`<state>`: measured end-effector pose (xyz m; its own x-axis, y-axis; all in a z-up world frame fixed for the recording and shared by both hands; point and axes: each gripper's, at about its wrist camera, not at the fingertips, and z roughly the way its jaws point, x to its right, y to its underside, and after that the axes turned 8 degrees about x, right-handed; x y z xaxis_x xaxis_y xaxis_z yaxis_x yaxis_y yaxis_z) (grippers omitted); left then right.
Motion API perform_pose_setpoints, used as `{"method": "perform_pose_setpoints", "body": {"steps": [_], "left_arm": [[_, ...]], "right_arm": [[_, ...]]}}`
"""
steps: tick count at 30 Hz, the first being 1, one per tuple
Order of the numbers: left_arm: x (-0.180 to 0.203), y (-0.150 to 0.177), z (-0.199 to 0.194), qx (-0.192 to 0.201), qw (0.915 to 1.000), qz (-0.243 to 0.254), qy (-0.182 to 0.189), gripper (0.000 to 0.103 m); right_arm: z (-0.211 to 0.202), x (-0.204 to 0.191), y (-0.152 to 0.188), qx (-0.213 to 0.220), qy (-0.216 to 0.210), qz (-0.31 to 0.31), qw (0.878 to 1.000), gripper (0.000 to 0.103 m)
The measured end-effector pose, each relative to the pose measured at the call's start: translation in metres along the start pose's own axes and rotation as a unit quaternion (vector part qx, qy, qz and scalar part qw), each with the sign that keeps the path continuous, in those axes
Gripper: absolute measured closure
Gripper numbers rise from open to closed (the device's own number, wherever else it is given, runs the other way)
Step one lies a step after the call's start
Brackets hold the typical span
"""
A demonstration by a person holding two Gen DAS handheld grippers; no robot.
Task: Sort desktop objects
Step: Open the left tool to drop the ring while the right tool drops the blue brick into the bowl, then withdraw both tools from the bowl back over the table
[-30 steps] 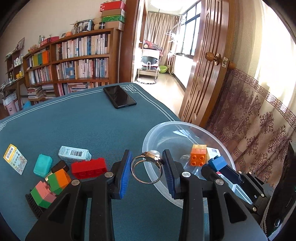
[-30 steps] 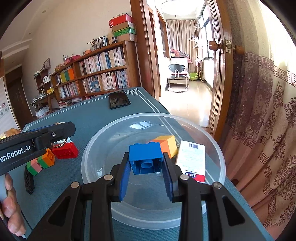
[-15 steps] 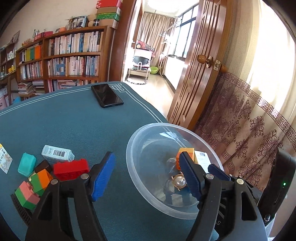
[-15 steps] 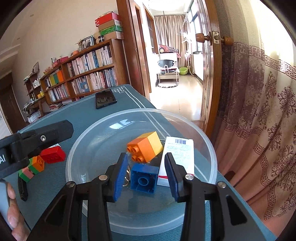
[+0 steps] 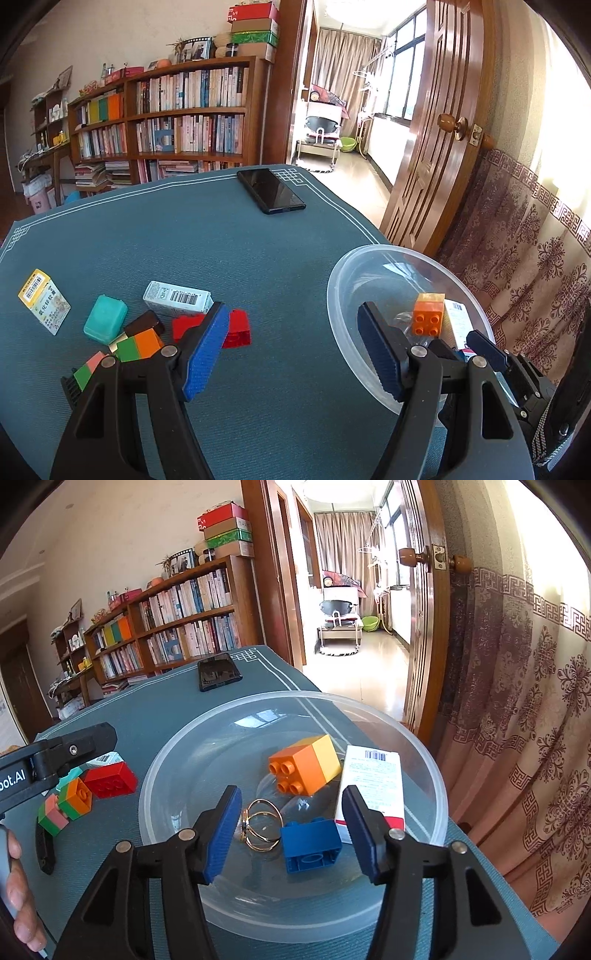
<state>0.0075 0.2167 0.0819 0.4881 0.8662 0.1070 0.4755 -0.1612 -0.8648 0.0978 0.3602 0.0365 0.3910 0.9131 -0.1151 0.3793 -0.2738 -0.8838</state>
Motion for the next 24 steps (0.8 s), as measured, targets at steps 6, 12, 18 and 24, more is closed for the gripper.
{"method": "perform_pose_setpoints", "body": {"steps": [6, 12, 18, 24], "left_arm": [[-0.004, 0.001, -0.001, -0.001, 0.9999, 0.005, -0.009, 0.028], [-0.009, -0.001, -0.005, 0.007, 0.9998, 0.000, -0.020, 0.028], [-0.016, -0.004, -0.010, 0.014, 0.9995, -0.002, -0.027, 0.028], [-0.023, -0.008, -0.017, 0.024, 0.9989, -0.003, -0.040, 0.028]], "right_arm": [[-0.003, -0.005, 0.001, 0.013, -0.001, -0.011, 1.000, 0.032], [-0.001, -0.009, 0.002, 0.012, -0.004, -0.011, 1.000, 0.030], [-0.003, -0.010, 0.003, 0.018, -0.005, -0.012, 1.000, 0.029], [-0.006, -0.019, 0.004, 0.016, -0.021, -0.020, 0.999, 0.027]]}}
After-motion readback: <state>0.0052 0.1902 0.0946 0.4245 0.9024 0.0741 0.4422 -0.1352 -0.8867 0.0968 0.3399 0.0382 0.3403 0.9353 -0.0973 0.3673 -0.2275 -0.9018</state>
